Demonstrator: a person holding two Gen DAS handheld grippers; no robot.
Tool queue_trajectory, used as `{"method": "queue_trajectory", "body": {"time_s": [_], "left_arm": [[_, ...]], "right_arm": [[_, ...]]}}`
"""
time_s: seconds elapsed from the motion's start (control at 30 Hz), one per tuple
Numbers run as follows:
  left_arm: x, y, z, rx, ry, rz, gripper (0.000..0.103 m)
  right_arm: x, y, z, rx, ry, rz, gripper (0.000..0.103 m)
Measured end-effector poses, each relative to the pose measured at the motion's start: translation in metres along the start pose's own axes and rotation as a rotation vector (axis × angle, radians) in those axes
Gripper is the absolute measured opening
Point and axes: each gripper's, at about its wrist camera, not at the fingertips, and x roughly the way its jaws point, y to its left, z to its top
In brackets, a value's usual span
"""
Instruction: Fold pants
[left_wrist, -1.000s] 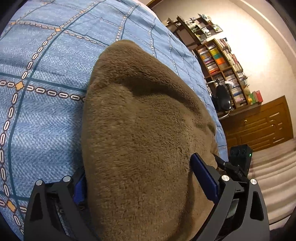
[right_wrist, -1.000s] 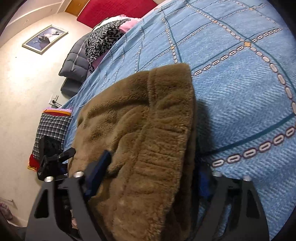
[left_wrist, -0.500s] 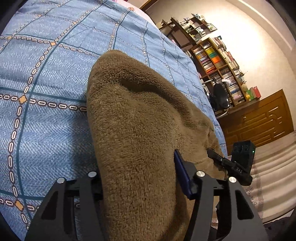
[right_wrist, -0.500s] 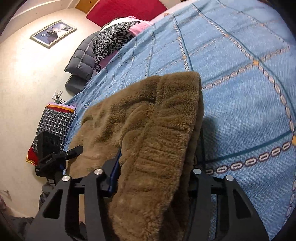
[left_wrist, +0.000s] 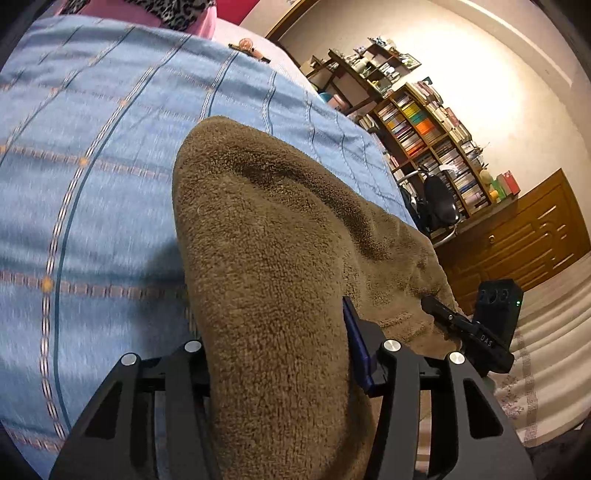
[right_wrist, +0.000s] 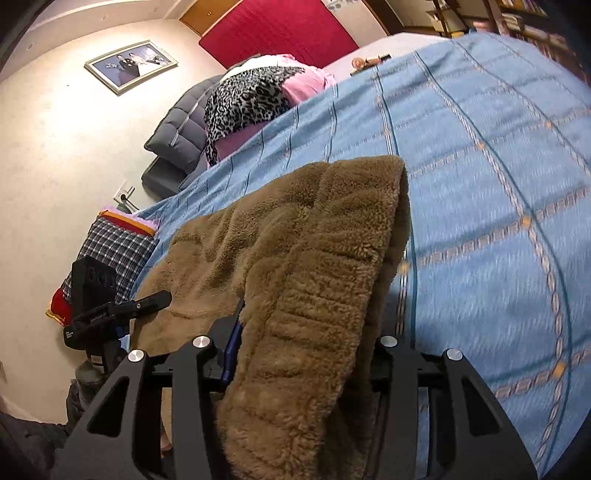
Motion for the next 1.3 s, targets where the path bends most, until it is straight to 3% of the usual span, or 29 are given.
{"method": "queue_trajectory", "body": {"time_s": [0.4, 0.73, 0.97, 1.1, 1.3], "left_arm": [[0.057, 0.003, 0.108, 0.048, -0.065, 0.025, 0.051], [0.128, 0.020, 0.168, 0.037, -0.058, 0.016, 0.051], [0.167, 0.033, 0.182, 0.068, -0.027, 0.067, 0.052], [0.172, 0.042, 0.181, 0.058, -0.027, 0.052, 0.057], [0.171, 0.047, 0.175, 0.054, -0.029, 0.077, 0.076]], "right_arm": [[0.053, -0.029, 0.100, -0.005, -0.078, -0.044, 0.047], [0.097, -0.075, 0.162, 0.009, -0.107, -0.099, 0.047], [0.125, -0.100, 0.176, 0.002, -0.087, -0.157, 0.047], [0.132, -0.108, 0.173, 0.012, -0.076, -0.160, 0.049], [0.129, -0.119, 0.164, 0.063, -0.073, -0.194, 0.060]]}}
